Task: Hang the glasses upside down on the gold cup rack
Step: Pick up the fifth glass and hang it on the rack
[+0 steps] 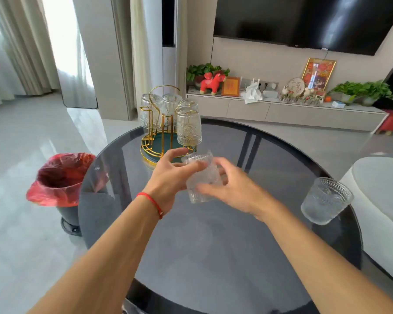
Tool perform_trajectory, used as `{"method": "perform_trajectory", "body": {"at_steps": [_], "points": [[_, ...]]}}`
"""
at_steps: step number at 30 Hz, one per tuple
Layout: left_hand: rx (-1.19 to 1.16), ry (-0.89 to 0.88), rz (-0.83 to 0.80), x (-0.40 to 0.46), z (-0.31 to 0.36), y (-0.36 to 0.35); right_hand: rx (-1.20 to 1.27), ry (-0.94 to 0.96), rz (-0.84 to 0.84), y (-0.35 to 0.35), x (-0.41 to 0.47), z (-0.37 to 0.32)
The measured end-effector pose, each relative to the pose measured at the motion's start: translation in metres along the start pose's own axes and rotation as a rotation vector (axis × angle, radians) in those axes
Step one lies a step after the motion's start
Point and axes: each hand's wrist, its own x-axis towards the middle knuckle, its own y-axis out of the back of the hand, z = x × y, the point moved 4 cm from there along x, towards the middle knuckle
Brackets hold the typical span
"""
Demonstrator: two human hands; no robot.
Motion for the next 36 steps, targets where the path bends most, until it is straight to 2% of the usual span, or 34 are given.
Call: {"method": "perform_trajectory", "body": {"at_steps": [3, 5, 9, 12, 15, 19, 23, 29, 33, 36], "points": [[0.039, -0.11, 0.022, 0.007, 0.007, 0.011, -0.129, 0.082, 0.086, -0.012, 0.035, -0.025], [-0.021, -0.157, 0.085, 0.017, 0.014, 0.023, -0.096, 0.12, 0.141, -0.013, 0.057, -0.036], [-0.264, 0.024, 0.315, 0.044, 0.02, 0.06, 0.084, 0.185, 0.241, -0.004, 0.095, -0.068], [-0.232, 0.186, 0.334, 0.052, 0.009, 0.066, 0.167, 0.329, 0.345, 0.004, 0.123, -0.112], [-0.202, 0.186, 0.345, 0.061, 0.012, 0.067, 0.131, 0.404, 0.428, 0.004, 0.158, -0.149], [0.267, 0.021, 0.302, 0.067, 0.009, 0.069, 0.022, 0.336, 0.429, -0.008, 0.201, -0.157], [0.478, -0.024, 0.255, 0.064, -0.007, 0.07, -0.033, 0.28, 0.426, -0.023, 0.226, -0.156], [0.442, 0.016, 0.27, 0.068, -0.004, 0.078, -0.219, 0.197, 0.422, -0.045, 0.236, -0.15], [0.387, 0.051, 0.286, 0.067, -0.005, 0.085, -0.303, 0.228, 0.465, -0.06, 0.232, -0.143], [0.387, 0.041, 0.301, 0.065, -0.006, 0.089, -0.373, 0.178, 0.491, -0.061, 0.23, -0.139]]}}
